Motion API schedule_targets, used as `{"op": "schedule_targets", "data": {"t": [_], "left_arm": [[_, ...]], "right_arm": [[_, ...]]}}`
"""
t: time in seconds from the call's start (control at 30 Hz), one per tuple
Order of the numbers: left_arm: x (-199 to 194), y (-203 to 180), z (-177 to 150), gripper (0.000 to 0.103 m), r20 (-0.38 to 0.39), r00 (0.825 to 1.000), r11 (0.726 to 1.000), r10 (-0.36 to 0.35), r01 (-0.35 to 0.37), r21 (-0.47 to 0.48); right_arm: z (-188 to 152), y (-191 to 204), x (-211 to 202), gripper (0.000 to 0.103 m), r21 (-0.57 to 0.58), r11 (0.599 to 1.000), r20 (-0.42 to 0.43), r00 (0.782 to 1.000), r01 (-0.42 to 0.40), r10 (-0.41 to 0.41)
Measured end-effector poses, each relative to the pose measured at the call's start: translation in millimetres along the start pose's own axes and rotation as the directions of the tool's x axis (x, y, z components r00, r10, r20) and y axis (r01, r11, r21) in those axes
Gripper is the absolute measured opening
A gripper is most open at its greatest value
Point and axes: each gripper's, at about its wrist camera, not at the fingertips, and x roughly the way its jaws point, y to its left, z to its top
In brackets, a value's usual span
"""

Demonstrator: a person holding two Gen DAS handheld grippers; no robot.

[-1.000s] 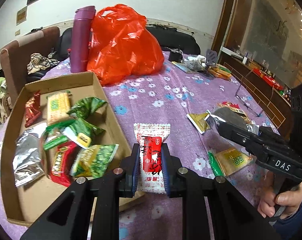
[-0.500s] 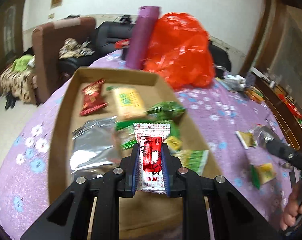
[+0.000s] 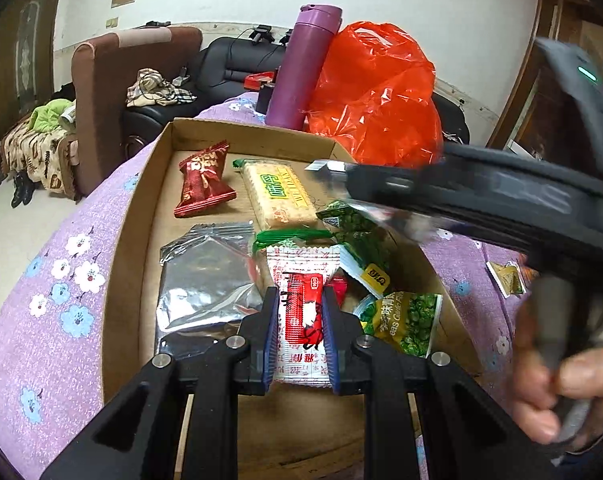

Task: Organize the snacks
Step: 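Lower the white packet into the tray with the left gripper while the right lowers the silver bag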

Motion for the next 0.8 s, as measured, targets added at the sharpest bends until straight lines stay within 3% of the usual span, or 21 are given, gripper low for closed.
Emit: {"op": "schedule_targets", "data": {"t": [0.17,0.47,0.8], "left_arm": [[2,-1,1,0.019,-0.001,1.000,1.000,-0.009,0.009,-0.004],[2,-3,1,0.020,-0.005,1.000,1.000,-0.005,0.005,-0.003],[-1,-3,0,0.025,0.011,1.000,1.000,-0.002,0.002,0.000]], "right_arm": [[12,6,25,0.065,-0.026,0.999,-0.016,0.999,0.038,-0.038],[6,12,36,0.067,-0.052,0.999,-0.080,0.997,-0.003,-0.001],[-1,4,-1,0.067,-0.029,0.999,-0.025,0.999,-0.023,0.022]]}}
